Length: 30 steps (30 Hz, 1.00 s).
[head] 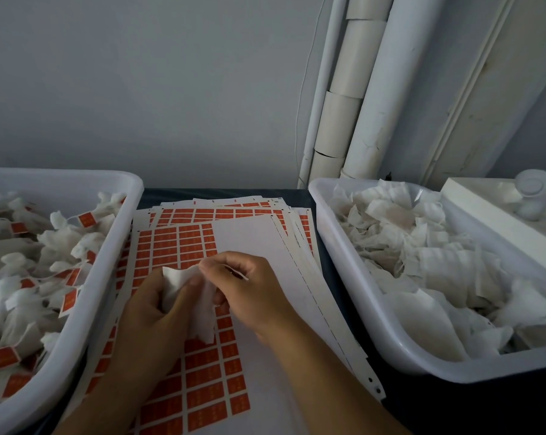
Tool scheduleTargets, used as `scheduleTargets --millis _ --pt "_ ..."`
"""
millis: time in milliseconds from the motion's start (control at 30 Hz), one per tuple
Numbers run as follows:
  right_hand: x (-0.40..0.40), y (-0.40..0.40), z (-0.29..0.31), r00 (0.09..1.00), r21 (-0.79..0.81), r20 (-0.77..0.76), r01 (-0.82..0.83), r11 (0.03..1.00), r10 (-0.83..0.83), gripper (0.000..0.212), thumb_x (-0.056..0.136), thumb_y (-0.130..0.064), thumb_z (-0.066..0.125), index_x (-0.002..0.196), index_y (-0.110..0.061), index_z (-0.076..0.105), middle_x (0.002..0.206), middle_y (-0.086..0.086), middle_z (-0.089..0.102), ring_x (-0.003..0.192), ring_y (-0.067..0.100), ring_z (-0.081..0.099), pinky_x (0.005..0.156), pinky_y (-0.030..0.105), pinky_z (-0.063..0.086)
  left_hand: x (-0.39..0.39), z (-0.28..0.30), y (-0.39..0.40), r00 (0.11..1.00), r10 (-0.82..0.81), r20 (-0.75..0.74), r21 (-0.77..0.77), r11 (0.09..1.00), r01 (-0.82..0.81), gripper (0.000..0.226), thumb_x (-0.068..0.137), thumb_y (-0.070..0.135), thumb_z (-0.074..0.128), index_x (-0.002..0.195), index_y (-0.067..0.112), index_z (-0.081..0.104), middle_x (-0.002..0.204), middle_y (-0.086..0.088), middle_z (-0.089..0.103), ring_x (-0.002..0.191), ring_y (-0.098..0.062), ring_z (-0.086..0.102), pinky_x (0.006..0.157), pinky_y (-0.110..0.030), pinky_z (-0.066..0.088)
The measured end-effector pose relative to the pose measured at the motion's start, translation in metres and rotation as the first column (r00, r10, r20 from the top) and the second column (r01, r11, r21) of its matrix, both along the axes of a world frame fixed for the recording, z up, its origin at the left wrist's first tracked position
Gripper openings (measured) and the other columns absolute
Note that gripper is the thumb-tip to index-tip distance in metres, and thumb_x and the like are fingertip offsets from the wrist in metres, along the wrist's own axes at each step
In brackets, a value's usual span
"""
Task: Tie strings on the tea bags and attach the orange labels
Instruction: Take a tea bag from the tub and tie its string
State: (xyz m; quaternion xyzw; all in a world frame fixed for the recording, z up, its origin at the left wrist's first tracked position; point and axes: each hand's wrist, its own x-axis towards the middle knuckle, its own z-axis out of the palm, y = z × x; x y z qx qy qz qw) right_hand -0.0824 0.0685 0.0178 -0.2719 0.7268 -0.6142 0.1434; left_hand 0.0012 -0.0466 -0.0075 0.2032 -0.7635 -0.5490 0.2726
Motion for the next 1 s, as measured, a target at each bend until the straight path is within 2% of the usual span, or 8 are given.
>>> scheduleTargets --millis 167,367,433,533,633,833,933,1000 --pt "0.001 0.0 0.0 0.999 -0.022 -0.032 0.016 1.0 -0.016 0.014 0.101 -0.041 0.059 0.097 -0.04 0.072 0.073 -0.024 0.067 0.074 0.0 0.066 0.07 0.018 0.055 0.001 0.0 0.0 1.0 -0.006 -0.003 -0.009 1.0 0.005 0.023 0.093 0.04 0.062 0.096 0.017 0.061 0.083 -0.005 0.067 0.07 -0.021 0.067 0.052 -0.025 0.05" --pt "0.002 -0.001 0.001 0.996 -0.015 -0.066 0.065 0.998 -0.065 0.014 0.1 -0.042 0.06 0.096 -0.039 0.072 0.079 -0.026 0.068 0.08 0.001 0.067 0.076 0.023 0.059 0.0 -0.001 0.0 1.0 -0.017 0.0 -0.029 0.999 0.017 0.023 0.092 0.042 0.062 0.098 0.02 0.061 0.084 -0.002 0.068 0.066 -0.017 0.068 0.049 -0.02 0.049" --pt "0.002 -0.001 0.002 0.996 -0.018 -0.064 0.067 0.998 -0.068 0.014 0.1 -0.042 0.06 0.093 -0.04 0.072 0.077 -0.026 0.068 0.079 0.0 0.067 0.075 0.022 0.058 0.0 -0.002 -0.001 1.0 -0.023 0.004 -0.039 0.999 0.023 0.03 0.089 0.048 0.059 0.098 0.02 0.061 0.082 -0.001 0.068 0.065 -0.017 0.068 0.046 -0.017 0.048" --pt "0.003 0.001 0.004 0.999 -0.036 -0.012 0.051 0.998 -0.051 0.016 0.101 -0.039 0.06 0.096 -0.034 0.074 0.08 -0.018 0.071 0.077 0.003 0.067 0.071 0.02 0.055 0.002 0.003 0.002 0.997 -0.076 -0.01 -0.014 0.997 0.076 0.04 0.084 0.056 0.051 0.1 0.021 0.061 0.079 0.003 0.07 0.064 -0.012 0.07 0.043 -0.017 0.05" --pt "0.004 0.003 0.008 0.994 -0.087 0.1 0.046 0.995 -0.037 0.019 0.101 -0.037 0.06 0.099 -0.028 0.076 0.085 -0.012 0.073 0.076 0.003 0.067 0.066 0.017 0.053 0.006 0.006 0.006 0.987 -0.156 -0.046 -0.041 0.987 0.154 0.027 0.092 0.049 0.053 0.102 0.025 0.061 0.087 0.017 0.071 0.067 -0.006 0.07 0.049 -0.014 0.051" --pt "0.0 0.007 0.013 0.986 -0.122 0.153 0.09 0.988 -0.071 0.019 0.103 -0.035 0.058 0.099 -0.027 0.076 0.083 -0.008 0.073 0.066 0.004 0.066 0.066 0.018 0.053 0.008 0.005 0.005 0.987 -0.151 -0.052 -0.085 0.986 0.146 0.02 0.091 0.05 0.06 0.093 0.03 0.06 0.085 0.021 0.068 0.072 -0.001 0.068 0.054 -0.008 0.049" --pt "-0.003 0.009 0.012 0.991 -0.061 0.115 0.076 0.995 -0.069 0.024 0.103 -0.043 0.053 0.106 -0.031 0.073 0.091 -0.013 0.074 0.073 0.007 0.07 0.068 0.02 0.055 0.006 0.005 0.003 0.993 -0.097 -0.06 -0.012 0.995 0.096 0.022 0.089 0.05 0.06 0.093 0.028 0.06 0.085 0.018 0.07 0.075 -0.005 0.071 0.054 -0.012 0.052" --pt "-0.007 0.013 0.014 1.0 0.049 0.017 0.018 0.999 -0.019 0.041 0.099 -0.058 0.042 0.122 -0.035 0.066 0.1 -0.017 0.072 0.078 0.009 0.072 0.068 0.022 0.058 0.006 0.006 0.0 0.996 -0.065 -0.069 0.023 0.997 0.067 0.027 0.088 0.052 0.06 0.096 0.026 0.062 0.085 0.015 0.071 0.075 -0.008 0.073 0.055 -0.015 0.054"
